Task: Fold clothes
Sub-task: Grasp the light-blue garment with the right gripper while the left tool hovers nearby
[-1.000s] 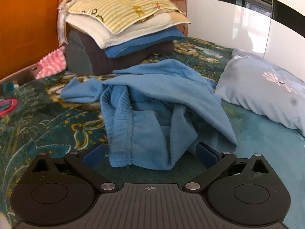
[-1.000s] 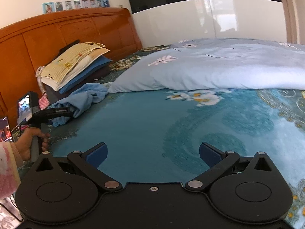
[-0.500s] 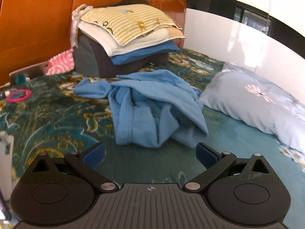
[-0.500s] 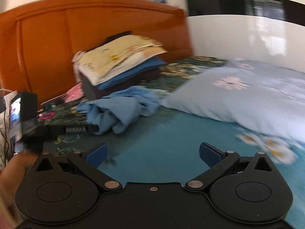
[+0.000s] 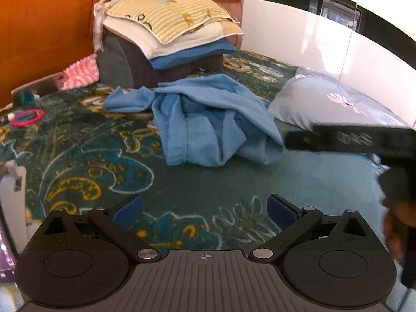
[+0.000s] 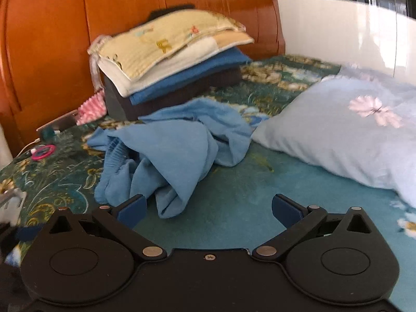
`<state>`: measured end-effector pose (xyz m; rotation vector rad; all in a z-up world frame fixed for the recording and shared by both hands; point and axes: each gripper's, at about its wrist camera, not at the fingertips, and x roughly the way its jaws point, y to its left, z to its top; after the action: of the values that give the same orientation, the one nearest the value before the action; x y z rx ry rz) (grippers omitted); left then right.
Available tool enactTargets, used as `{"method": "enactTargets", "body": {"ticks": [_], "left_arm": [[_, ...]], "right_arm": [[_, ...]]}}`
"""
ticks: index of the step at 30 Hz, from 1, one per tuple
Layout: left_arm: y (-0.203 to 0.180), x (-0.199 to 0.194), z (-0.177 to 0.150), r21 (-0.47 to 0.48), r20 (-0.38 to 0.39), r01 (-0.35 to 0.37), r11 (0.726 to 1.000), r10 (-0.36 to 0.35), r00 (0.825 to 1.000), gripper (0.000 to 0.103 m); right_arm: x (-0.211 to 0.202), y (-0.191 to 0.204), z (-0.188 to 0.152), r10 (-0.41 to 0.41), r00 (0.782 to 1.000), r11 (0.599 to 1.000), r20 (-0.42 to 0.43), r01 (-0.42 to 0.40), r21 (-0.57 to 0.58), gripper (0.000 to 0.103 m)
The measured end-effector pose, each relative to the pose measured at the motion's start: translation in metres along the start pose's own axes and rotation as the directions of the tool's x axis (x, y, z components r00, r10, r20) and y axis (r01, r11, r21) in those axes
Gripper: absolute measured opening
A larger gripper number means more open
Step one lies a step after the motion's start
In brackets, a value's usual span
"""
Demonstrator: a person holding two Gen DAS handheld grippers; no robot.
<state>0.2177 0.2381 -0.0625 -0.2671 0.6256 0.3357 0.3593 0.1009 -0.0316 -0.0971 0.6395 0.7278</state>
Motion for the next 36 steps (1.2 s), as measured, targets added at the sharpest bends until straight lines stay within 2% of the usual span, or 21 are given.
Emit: {"method": "enactTargets", "body": {"ticks": [6,12,14,18,22,25,33,36], "left_arm": [[0.001,0.003,-0.006,-0.003,-0.008,0.025,1.0,-0.025,1.0,0.103],[0.0,0.004,-0.008,0.001,-0.013,0.04,0.999,-0.04,0.999,0.103],[0.0,0.005,-0.009,0.001,-0.015,0.041,0.999,-0.041,0.999,0.103],[0.0,0.005,-0.011,0.005,-0.015,0.041,0.999,-0.041,0.999,0.103],[0.001,0.006,-0.011,0.004,-0.014,0.042,0.999,-0.042,0.999,0.103],[0.001,0.006,-0.012,0.01,-0.009,0.038,0.999,-0.038,0.999,0.103],[-0.003,0.005,-0.013,0.022,-0.007,0.009,1.0,-0.009,1.0,0.103],[-0.004,0.007,-0.012,0.026,-0.015,-0.001,1.0,0.001,1.0,0.103]], "right_arm": [[0.038,0.012,0.004,-0.006,0.998,1.0,-0.066,0.006,-0.01,0.102],[0.059,0.016,0.005,0.014,0.996,1.0,-0.091,-0.013,0.017,0.088],[0.064,0.016,0.005,0.012,0.995,1.0,-0.095,-0.01,0.026,0.077],[0.068,0.011,0.007,0.02,0.994,0.997,-0.104,-0.012,0.077,0.037],[0.067,0.009,0.008,0.037,0.995,0.994,-0.095,-0.027,0.106,0.012],[0.057,0.01,0.011,0.036,0.998,0.993,-0.059,-0.029,0.113,0.006],[0.009,-0.007,0.022,0.019,0.998,0.985,0.061,-0.029,0.168,0.002],[0.0,-0.017,0.024,0.021,0.997,0.977,0.068,-0.035,0.208,0.001]]}}
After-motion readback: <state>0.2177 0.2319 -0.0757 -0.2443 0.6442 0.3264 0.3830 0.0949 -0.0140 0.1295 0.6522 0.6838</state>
